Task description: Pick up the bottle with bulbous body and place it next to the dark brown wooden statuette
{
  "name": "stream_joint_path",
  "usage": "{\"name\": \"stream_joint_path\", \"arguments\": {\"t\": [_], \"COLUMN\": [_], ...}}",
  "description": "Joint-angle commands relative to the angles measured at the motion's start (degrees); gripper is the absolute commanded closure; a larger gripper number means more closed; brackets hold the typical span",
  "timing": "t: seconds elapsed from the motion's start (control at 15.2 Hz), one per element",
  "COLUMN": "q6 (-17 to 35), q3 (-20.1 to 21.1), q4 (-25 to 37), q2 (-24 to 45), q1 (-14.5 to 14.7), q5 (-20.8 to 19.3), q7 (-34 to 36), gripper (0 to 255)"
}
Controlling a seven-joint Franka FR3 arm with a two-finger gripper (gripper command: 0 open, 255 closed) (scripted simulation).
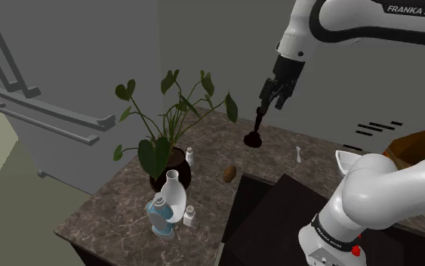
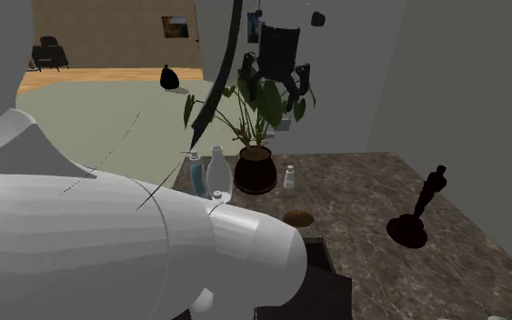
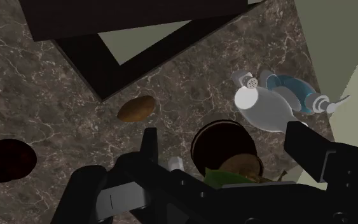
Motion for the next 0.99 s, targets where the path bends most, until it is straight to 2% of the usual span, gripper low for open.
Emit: {"name": "stream_joint_path", "arguments": {"t": [0.0,0.46,0.92], "q6": [0.0,11.78,23.36], "q3": [0.0,6.59,13.16], "q4": [0.0,-3.76,-3.86], "q2": [0.0,6.99,17.58], "q1": [0.0,2.75,4.8], "q5": [0.0,2.5,3.23], "q7": [0.0,4.25,8.92], "gripper": [0,0,0]}}
